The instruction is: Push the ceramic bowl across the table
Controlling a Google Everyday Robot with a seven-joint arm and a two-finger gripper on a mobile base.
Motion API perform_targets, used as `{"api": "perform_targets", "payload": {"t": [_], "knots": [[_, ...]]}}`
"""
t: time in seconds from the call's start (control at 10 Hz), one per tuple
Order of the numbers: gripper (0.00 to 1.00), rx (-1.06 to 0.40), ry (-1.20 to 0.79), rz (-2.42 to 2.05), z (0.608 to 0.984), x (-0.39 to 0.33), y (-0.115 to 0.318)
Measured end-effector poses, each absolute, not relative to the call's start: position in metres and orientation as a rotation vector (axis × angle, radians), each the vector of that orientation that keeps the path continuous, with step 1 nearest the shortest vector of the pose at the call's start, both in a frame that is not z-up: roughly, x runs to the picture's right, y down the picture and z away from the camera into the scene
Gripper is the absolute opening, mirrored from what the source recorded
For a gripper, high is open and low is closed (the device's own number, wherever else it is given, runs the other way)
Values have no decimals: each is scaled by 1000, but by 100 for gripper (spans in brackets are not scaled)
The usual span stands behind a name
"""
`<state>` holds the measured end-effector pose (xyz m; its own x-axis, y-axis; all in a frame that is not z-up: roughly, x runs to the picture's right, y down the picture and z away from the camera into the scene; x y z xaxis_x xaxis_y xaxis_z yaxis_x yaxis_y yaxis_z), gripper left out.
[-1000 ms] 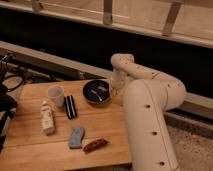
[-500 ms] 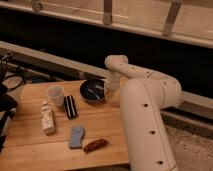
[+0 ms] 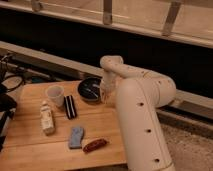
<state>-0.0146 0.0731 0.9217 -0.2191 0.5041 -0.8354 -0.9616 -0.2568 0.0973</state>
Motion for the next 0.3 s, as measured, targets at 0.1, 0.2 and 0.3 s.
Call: {"api": "perform_targets", "payload": {"t": [0.1, 0.2, 0.3], "knots": [[18, -859, 777, 1683, 923, -34, 70], [18, -864, 776, 1676, 924, -41, 68], [18, -870, 779, 1665, 923, -43, 69]]}}
